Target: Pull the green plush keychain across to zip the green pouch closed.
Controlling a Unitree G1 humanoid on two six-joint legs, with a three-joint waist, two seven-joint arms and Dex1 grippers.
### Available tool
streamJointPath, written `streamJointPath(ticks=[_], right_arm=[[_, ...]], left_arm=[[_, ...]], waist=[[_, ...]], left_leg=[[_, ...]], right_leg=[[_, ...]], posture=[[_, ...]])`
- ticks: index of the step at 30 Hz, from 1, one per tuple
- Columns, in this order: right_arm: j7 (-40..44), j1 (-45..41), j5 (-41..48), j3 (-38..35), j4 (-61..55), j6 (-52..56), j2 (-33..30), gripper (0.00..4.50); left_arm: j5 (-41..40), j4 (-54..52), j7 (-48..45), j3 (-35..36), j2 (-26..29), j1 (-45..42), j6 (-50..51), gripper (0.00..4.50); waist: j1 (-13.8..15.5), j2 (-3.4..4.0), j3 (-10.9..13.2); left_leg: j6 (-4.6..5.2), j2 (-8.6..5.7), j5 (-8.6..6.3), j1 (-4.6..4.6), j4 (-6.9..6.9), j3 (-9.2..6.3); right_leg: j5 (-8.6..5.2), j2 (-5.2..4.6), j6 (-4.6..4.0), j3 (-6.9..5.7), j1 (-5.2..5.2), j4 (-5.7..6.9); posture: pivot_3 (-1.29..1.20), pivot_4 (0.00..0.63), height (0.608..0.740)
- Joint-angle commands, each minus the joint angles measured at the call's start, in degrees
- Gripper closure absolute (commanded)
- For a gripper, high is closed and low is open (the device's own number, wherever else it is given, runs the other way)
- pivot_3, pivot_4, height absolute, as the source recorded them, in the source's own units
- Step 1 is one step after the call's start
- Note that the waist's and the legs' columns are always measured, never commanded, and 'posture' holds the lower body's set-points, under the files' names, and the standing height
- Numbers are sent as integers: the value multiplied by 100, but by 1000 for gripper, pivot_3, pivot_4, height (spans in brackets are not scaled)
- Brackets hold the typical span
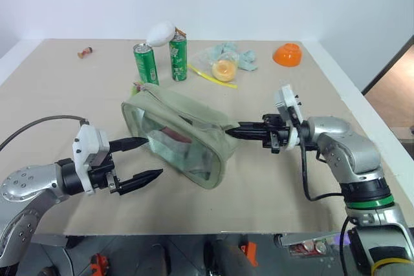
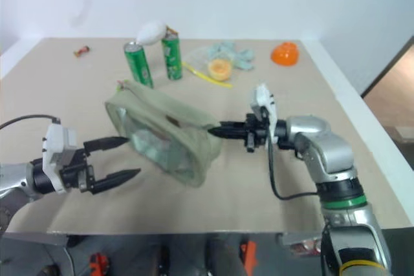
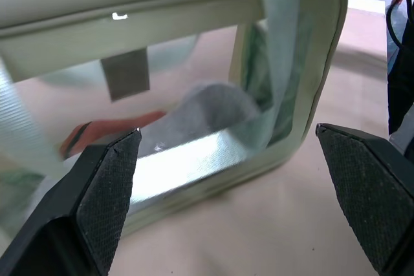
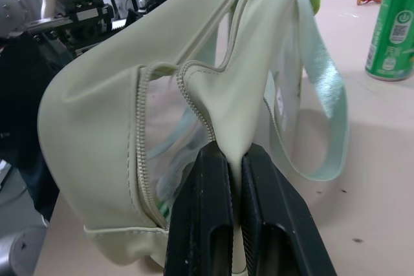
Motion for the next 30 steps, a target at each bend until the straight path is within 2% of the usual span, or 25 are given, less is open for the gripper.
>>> streamJointPath(ticks=[1, 10, 12, 16, 23, 27, 28, 30], right_arm=[[689, -669, -385, -20, 1002, -819, -102, 4462], [1405, -2406, -1739, 305, 4472, -3117, 307, 4462], [1422, -2697, -1965, 324, 5015, -3558, 411, 4462], [1500, -3030, -2108, 214, 5495, -3755, 572, 4462], [1411, -2508, -1891, -114, 4807, -3213, 318, 2130], [817, -1659, -1552, -605, 3589, -2298, -24, 654], [604, -1395, -1453, -767, 3211, -2058, -124, 450], [192, -884, -1282, -1067, 2446, -1568, -309, 450]], left_arm=[[71, 37, -69, 11, -14, -28, -143, 0], [59, -42, -17, -8, -41, 40, -87, 0], [45, -85, 13, 14, -45, 81, -70, 0], [28, -170, 48, 64, -29, 191, -55, 0], [53, -96, 110, 121, -20, 173, -80, 0], [96, -36, 51, 39, 4, 130, -109, 0], [121, -28, 34, 2, 10, 112, -116, 0], [150, -5, 8, -38, 11, 74, -122, 0]], waist=[[0, -1, 1], [-15, 1, 2], [-25, 2, 3], [-41, 2, 3], [-31, 4, 4], [2, 8, 6], [8, 10, 7], [14, 11, 7]], left_leg=[[0, 1, 0, 1, 2, 1], [0, 11, 0, 0, -2, 1], [0, 13, 0, 1, -2, 1], [0, 21, 0, 4, -2, 0], [0, 23, 0, 6, -2, -1], [0, 23, 0, 3, -4, -1], [0, 21, 0, 3, -4, 1], [-1, 19, 0, 0, -4, 0]], right_leg=[[1, 3, -1, 0, 1, 0], [3, 12, -13, 1, -2, 0], [7, 9, -19, 3, -2, 0], [9, 9, -26, 2, -1, 1], [11, 6, -29, 1, 0, 4], [8, -3, -25, 1, 0, 3], [7, -8, -23, 2, -1, 4], [4, -15, -18, 1, -1, 4]], posture=[[0, 150, 740], [0, 150, 740], [0, 150, 740], [0, 150, 740], [0, 150, 740], [0, 150, 740], [0, 150, 740], [0, 150, 740]])
